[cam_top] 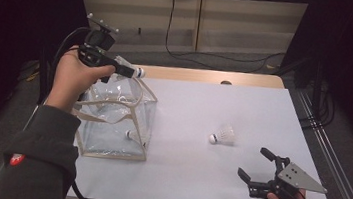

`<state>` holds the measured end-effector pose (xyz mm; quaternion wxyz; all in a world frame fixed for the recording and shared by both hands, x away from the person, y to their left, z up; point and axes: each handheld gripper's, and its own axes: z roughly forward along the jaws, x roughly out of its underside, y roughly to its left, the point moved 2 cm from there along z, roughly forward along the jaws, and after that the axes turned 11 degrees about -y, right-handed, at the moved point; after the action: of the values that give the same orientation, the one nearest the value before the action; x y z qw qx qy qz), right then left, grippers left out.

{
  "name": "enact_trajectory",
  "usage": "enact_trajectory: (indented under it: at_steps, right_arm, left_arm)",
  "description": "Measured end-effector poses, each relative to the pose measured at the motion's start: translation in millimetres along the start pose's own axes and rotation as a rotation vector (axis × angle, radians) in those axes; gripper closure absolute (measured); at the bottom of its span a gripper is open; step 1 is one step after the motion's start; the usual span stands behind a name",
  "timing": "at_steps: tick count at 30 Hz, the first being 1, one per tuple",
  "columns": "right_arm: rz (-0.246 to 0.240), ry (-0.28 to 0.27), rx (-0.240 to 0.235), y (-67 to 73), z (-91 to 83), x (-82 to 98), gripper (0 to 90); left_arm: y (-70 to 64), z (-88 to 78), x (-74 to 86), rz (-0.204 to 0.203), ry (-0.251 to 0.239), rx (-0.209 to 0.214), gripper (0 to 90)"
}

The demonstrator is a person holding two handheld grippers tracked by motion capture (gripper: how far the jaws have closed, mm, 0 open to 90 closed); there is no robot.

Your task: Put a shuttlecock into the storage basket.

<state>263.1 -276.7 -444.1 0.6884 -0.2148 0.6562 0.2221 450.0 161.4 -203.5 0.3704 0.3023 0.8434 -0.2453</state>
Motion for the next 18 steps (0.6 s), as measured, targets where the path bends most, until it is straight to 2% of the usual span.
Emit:
enact_trajectory:
  at_steps: [8, 18]
  right_arm:
    - [-0.002, 0.0, -0.001, -0.1, 0.1, 0.1, 2.2]
    - [-0.001, 0.0, -0.001, 0.0, 0.1, 0.1, 2.2]
  left_arm:
    - [7.0, -1.7, 1.9, -0.004, 0.005, -0.028, 89.2]
    - [16.7, -2.2, 5.4, -0.031, 0.001, -0.05, 89.1]
